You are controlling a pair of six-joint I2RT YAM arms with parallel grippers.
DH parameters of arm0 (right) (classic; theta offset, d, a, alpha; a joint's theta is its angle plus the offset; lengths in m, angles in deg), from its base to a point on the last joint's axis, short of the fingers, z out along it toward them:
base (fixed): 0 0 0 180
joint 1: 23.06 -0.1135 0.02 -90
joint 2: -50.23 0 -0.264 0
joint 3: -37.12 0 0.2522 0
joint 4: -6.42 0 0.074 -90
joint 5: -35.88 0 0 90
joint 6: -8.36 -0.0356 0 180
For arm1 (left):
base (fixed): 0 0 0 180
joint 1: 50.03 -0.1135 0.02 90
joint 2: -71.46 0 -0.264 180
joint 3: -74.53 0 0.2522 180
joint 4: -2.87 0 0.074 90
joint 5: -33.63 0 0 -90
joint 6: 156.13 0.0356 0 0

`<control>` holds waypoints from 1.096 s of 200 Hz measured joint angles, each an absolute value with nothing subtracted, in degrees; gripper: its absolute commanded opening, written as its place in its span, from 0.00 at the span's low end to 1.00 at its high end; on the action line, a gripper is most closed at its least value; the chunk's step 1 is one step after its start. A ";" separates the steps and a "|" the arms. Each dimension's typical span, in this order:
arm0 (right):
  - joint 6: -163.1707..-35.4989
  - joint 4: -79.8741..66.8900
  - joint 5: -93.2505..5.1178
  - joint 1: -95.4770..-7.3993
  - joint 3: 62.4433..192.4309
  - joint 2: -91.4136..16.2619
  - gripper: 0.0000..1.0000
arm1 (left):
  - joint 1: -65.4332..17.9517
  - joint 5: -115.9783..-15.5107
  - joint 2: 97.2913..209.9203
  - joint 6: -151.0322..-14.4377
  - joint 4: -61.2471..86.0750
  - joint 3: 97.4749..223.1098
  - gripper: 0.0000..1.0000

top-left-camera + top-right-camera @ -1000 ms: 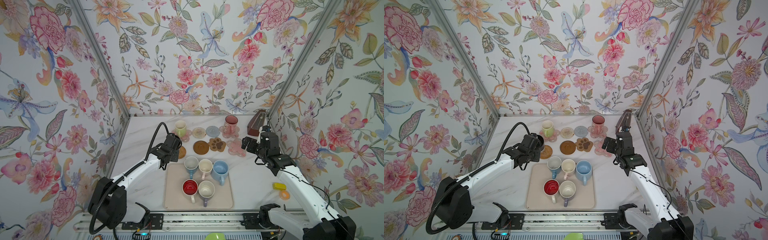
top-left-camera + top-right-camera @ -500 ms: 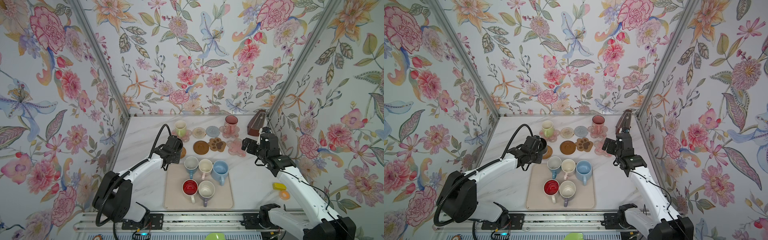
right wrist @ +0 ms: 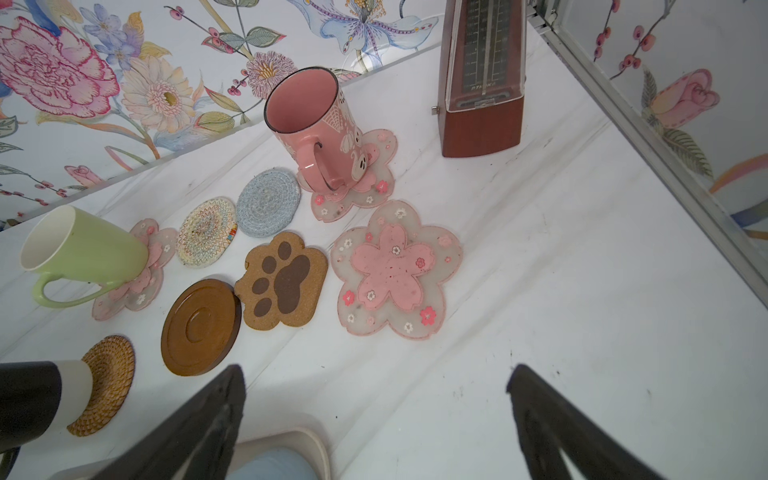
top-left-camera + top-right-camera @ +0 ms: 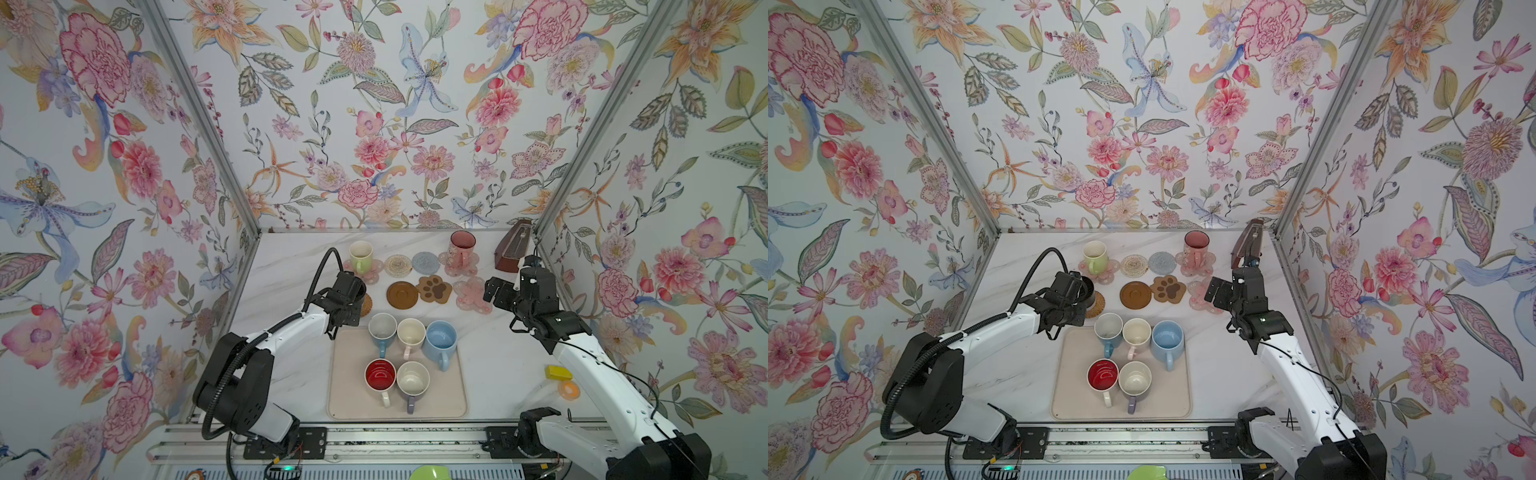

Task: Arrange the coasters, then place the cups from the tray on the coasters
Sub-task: 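Carry the black mug with the left gripper over the woven round coaster, then lower the black mug onto the woven coaster and open the left gripper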

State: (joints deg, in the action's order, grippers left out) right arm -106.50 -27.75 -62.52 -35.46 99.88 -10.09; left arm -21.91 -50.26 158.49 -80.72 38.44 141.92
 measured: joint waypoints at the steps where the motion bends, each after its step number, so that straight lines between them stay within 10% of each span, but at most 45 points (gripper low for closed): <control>1: -106.50 -27.75 -62.52 -35.44 99.88 -10.09 0.99 | -21.91 -50.24 158.49 -80.72 38.41 141.92 0.00; 219: -106.50 -27.72 -62.50 -35.28 99.53 -10.09 0.99 | -22.00 -51.68 160.87 -80.72 37.76 141.92 0.00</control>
